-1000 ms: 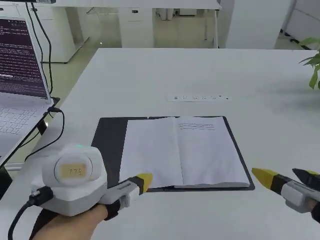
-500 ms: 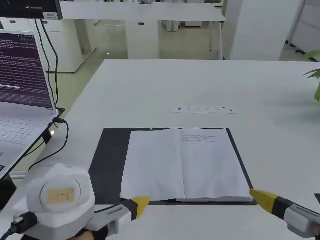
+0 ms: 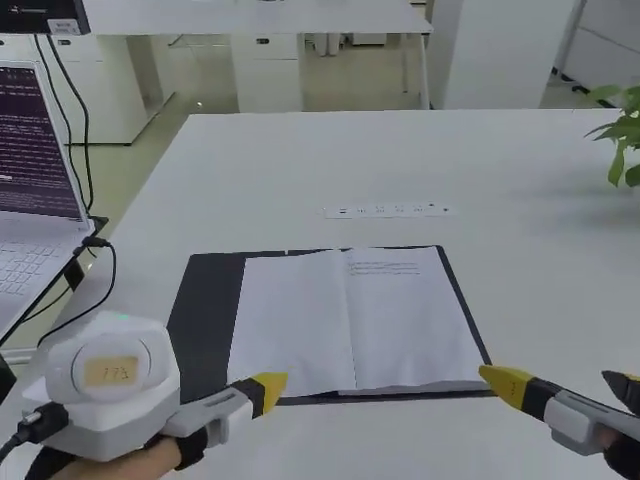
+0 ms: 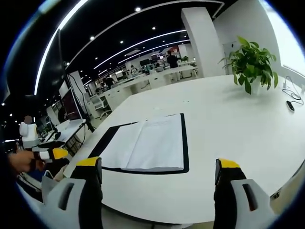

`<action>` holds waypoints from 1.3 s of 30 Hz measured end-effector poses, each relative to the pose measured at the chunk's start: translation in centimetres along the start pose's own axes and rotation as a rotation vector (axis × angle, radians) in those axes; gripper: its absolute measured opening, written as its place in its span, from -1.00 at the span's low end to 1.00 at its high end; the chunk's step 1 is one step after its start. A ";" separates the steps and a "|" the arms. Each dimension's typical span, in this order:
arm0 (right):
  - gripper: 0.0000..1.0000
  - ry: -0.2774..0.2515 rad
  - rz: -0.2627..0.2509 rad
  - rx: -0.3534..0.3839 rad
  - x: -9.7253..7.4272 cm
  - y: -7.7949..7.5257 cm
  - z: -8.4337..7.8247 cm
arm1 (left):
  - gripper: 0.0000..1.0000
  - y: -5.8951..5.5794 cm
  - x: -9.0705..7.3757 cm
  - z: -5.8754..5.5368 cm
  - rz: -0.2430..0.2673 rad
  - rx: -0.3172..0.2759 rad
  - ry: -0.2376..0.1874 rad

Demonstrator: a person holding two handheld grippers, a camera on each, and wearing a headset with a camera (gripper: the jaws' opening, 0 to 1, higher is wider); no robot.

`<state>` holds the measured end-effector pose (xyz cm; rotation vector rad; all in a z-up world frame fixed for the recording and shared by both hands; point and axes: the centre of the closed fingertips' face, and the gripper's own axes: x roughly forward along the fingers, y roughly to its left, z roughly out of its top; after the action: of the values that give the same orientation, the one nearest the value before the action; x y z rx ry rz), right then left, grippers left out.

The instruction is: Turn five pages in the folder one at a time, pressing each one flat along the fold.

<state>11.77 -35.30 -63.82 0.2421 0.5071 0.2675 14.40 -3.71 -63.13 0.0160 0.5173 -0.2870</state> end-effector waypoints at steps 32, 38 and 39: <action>0.94 -0.036 -0.022 0.079 -1.0 -0.3 -0.5 | 0.80 -16.2 16.1 -2.0 -0.271 0.143 0.088; 0.94 -0.032 -0.025 0.082 -0.7 -0.5 -0.6 | 0.75 -17.7 18.4 -2.8 -0.267 0.116 0.089; 0.94 -0.031 -0.025 0.082 -0.7 -0.6 -0.7 | 0.74 -17.9 18.6 -2.9 -0.269 0.119 0.091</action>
<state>10.97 -35.96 -64.26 0.3187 0.4905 0.2189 23.54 -25.66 -73.74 0.0761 0.5929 -0.5816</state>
